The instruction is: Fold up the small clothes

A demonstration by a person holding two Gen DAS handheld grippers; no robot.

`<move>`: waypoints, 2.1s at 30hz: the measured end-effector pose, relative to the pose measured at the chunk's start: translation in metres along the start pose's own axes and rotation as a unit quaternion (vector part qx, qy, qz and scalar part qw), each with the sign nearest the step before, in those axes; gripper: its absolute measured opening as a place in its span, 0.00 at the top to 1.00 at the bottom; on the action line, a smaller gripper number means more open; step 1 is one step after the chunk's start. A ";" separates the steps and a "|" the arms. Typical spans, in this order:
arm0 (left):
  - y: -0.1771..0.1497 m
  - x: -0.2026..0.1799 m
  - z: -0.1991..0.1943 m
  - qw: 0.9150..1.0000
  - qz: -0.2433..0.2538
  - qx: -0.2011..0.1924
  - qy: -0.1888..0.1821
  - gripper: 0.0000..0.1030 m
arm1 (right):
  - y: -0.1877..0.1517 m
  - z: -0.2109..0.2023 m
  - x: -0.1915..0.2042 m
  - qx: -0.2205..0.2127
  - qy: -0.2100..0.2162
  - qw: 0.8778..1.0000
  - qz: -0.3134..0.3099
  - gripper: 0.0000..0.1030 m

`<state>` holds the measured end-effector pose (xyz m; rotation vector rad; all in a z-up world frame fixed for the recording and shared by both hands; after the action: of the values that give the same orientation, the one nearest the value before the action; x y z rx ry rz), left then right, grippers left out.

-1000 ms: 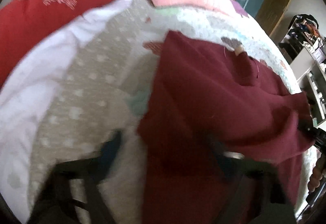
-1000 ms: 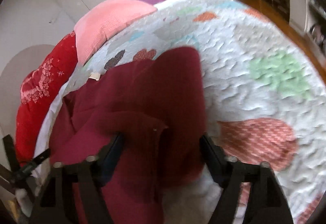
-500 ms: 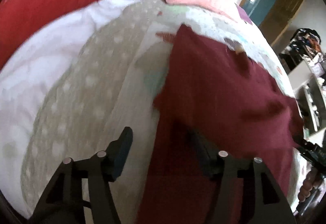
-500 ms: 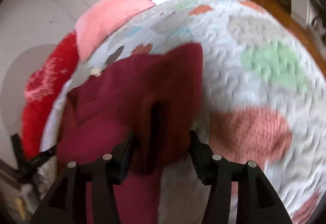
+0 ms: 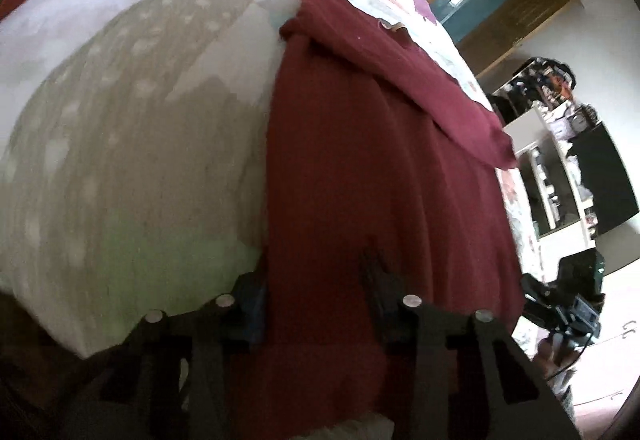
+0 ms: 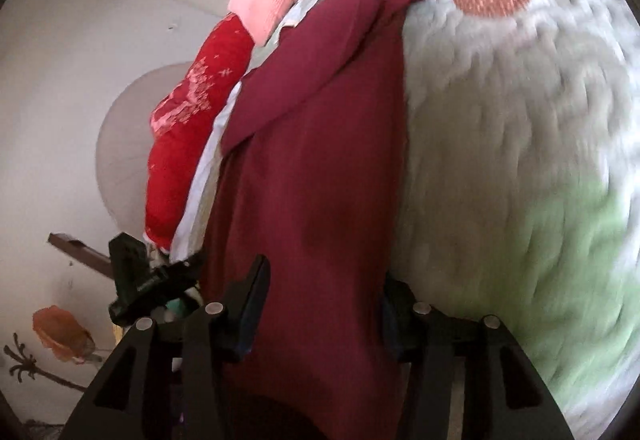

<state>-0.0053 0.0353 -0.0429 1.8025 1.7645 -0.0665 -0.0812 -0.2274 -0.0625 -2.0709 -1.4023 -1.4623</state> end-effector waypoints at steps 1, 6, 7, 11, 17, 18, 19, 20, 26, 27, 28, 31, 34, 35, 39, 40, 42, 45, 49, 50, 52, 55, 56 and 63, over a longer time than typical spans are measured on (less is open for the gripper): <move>-0.007 0.001 -0.004 1.000 -0.009 -0.001 -0.010 0.62 | -0.008 -0.001 0.001 0.005 0.008 1.000 0.003 0.49; -0.031 0.001 -0.011 0.999 -0.027 -0.002 -0.031 0.62 | -0.055 0.006 0.006 0.053 0.032 0.998 0.004 0.49; -0.033 0.002 -0.011 0.999 -0.024 -0.005 -0.031 0.61 | -0.062 0.009 0.005 0.060 0.029 0.998 0.002 0.49; -0.032 -0.001 -0.006 0.999 -0.022 -0.020 -0.032 0.54 | -0.079 0.026 0.001 0.074 0.009 0.997 0.002 0.61; -0.026 0.002 -0.020 0.999 -0.044 -0.006 -0.004 0.93 | -0.069 0.007 0.005 0.034 -0.012 0.999 -0.001 0.94; -0.025 0.001 -0.023 0.999 -0.044 -0.009 -0.005 0.93 | -0.068 0.001 0.009 0.028 -0.010 1.000 -0.006 0.94; -0.027 -0.002 -0.027 0.999 -0.041 -0.010 -0.007 0.93 | -0.067 -0.007 0.015 0.021 -0.008 1.000 -0.015 0.94; -0.030 -0.006 -0.032 0.999 -0.035 -0.012 -0.009 0.93 | -0.068 -0.015 0.020 0.018 -0.007 1.000 -0.024 0.94; -0.069 -0.027 -0.050 1.000 -0.011 0.006 -0.029 0.93 | -0.092 -0.050 0.023 0.025 -0.020 0.999 -0.044 0.95; -0.076 -0.030 -0.052 0.999 -0.007 0.010 -0.031 0.93 | -0.097 -0.053 0.021 0.027 -0.021 0.999 -0.039 0.95; -0.082 -0.032 -0.053 0.999 -0.004 0.013 -0.033 0.93 | -0.103 -0.054 0.018 0.029 -0.022 0.999 -0.032 0.95; -0.092 -0.032 -0.056 0.999 -0.007 0.018 -0.044 0.93 | -0.113 -0.056 0.009 0.037 -0.015 0.999 -0.011 0.95; -0.076 -0.033 -0.059 0.999 -0.013 0.010 -0.052 0.93 | -0.105 -0.054 0.017 0.028 -0.015 0.999 -0.015 0.95; -0.070 -0.034 -0.062 0.998 -0.014 0.006 -0.059 0.93 | -0.097 -0.053 0.025 0.024 -0.016 0.999 -0.024 0.95; -0.025 -0.045 -0.072 0.997 -0.011 -0.024 -0.076 0.93 | -0.056 -0.061 0.048 0.006 -0.009 0.998 -0.067 0.95; -0.012 -0.048 -0.071 0.996 -0.012 -0.030 -0.079 0.93 | -0.042 -0.058 0.056 0.000 -0.011 0.997 -0.078 0.95; 0.012 -0.053 -0.068 0.996 -0.016 -0.039 -0.081 0.93 | -0.014 -0.050 0.068 -0.012 -0.019 0.995 -0.096 0.95; 0.053 -0.058 -0.047 0.996 -0.030 -0.038 -0.080 0.93 | 0.035 -0.040 0.077 -0.031 -0.030 0.992 -0.116 0.95; 0.101 -0.054 -0.011 0.996 -0.058 -0.025 -0.067 0.93 | 0.092 -0.014 0.080 -0.039 -0.032 0.993 -0.104 0.95; 0.115 -0.049 0.000 0.995 -0.069 -0.021 -0.061 0.93 | 0.105 -0.010 0.075 -0.039 -0.037 0.993 -0.100 0.95; 0.140 -0.041 0.023 0.994 -0.096 -0.009 -0.056 0.93 | 0.133 0.008 0.068 -0.041 -0.051 0.994 -0.085 0.94; 0.172 -0.028 0.054 0.989 -0.135 0.012 -0.059 0.93 | 0.171 0.032 0.047 -0.049 -0.079 0.994 -0.056 0.93; 0.177 -0.024 0.059 0.988 -0.141 0.012 -0.059 0.93 | 0.181 0.037 0.040 -0.051 -0.082 0.994 -0.044 0.93; 0.219 -0.004 0.070 0.969 -0.209 -0.004 -0.128 0.86 | 0.230 0.052 -0.020 -0.096 -0.058 0.989 0.093 0.85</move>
<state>0.2218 0.0163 -0.0145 1.3180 1.9146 -0.4408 0.1339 -0.3219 -0.0324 -2.3678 -1.1075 -1.4696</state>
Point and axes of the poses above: each gripper's, at about its wrist camera, not at the fingertips, and z roughly the way its jaws point, x to its left, y to its top, the point moved 5 cm from there along z, roughly the way its jaws point, and after that the axes turned 4 degrees about y, right-handed, at the moved point
